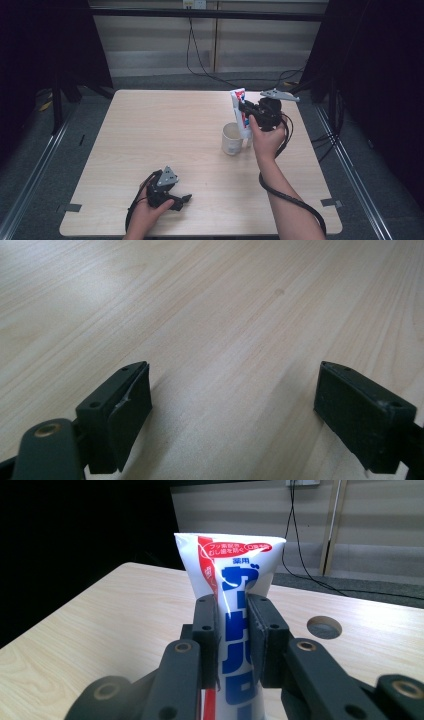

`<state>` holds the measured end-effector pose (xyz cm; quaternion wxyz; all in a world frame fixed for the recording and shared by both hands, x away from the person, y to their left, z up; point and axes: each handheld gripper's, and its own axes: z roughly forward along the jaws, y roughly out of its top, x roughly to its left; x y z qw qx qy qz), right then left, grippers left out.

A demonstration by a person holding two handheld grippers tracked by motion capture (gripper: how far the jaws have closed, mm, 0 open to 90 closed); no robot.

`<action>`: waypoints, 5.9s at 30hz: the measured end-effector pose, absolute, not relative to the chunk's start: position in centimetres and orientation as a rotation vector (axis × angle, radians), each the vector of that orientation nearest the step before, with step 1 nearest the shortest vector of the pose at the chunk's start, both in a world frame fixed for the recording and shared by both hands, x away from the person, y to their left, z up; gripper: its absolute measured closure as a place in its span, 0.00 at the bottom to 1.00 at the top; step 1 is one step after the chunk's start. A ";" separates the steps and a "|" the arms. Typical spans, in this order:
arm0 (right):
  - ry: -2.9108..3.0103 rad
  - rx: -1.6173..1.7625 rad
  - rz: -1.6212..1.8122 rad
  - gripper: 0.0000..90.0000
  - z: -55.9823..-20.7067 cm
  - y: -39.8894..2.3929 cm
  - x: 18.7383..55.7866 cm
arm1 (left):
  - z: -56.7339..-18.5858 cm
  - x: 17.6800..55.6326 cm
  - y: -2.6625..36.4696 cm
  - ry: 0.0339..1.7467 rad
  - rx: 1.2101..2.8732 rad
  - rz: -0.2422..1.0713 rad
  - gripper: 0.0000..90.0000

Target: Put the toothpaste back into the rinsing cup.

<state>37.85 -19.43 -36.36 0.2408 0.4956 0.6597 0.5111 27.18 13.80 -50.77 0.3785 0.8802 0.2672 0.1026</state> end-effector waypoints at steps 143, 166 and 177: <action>1.962 1.222 1.268 0.71 -43.1 -18.8 34.1 | -50.8 27.2 13.8 0.679 2.242 0.258 0.17; 2.092 1.224 1.196 0.28 -44.3 -21.6 32.0 | -50.8 27.2 13.8 0.677 2.245 0.261 0.17; 2.154 1.209 1.163 0.22 -44.8 -22.7 31.0 | -50.8 27.2 13.8 0.678 2.245 0.259 0.17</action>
